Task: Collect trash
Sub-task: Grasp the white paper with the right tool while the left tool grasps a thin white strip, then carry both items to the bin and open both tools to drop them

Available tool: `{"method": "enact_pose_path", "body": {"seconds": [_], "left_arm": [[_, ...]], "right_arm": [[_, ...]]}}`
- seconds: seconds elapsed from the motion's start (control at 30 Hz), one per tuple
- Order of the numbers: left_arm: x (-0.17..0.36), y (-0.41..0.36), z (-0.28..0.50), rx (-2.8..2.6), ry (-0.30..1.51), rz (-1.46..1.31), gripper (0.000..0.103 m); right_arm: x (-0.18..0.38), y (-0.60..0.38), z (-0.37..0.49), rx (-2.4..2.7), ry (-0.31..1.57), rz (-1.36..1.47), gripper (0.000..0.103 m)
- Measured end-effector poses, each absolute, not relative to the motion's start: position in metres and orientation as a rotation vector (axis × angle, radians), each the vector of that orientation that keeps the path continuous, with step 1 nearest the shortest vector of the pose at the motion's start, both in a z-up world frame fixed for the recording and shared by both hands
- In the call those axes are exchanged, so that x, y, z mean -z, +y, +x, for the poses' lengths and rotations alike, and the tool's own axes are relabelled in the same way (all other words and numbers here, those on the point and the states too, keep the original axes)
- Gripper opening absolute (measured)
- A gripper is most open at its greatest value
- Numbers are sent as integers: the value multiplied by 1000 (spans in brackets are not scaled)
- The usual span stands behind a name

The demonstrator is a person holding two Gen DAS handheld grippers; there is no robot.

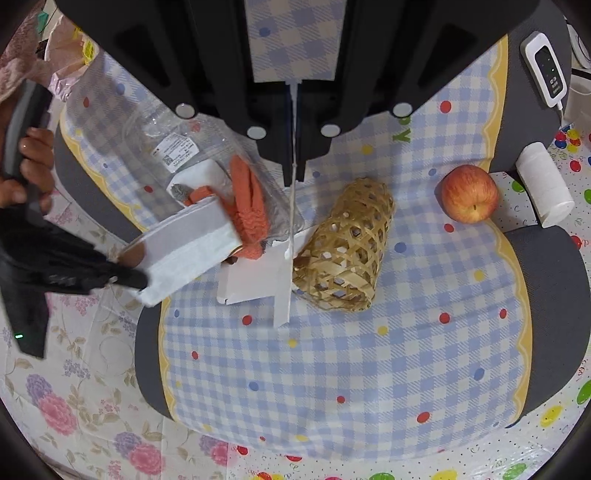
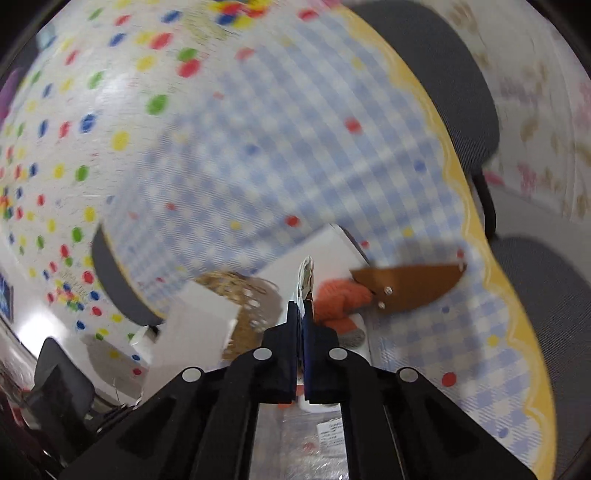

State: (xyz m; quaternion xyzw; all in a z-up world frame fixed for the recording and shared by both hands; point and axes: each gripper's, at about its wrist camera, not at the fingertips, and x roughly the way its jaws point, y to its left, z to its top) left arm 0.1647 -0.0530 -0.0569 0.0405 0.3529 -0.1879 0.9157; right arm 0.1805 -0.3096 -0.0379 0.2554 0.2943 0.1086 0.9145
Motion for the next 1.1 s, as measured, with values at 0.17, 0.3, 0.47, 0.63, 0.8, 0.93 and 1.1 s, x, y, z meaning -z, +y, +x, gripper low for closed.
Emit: {"method": "enact_pose_path", "body": {"seconds": [0.17, 0.3, 0.47, 0.63, 0.8, 0.93, 1.1], "left_arm": [[28, -56, 135, 417, 662, 72, 0], [2, -64, 107, 453, 602, 70, 0], [-6, -70, 83, 460, 580, 85, 0], [27, -74, 62, 490, 655, 67, 0], [58, -90, 38, 555, 707, 83, 0], [65, -108, 17, 613, 707, 98, 0], [62, -143, -11, 715, 687, 143, 0]], "right_arm": [[-15, -303, 116, -151, 494, 360, 2], [-33, -300, 67, -51, 434, 234, 2], [-26, -300, 25, 21, 433, 179, 2], [6, -315, -12, 85, 479, 220, 2], [30, -327, -47, 149, 517, 243, 2], [36, -338, -78, 221, 516, 236, 2], [36, -351, -116, 305, 515, 219, 2]]}}
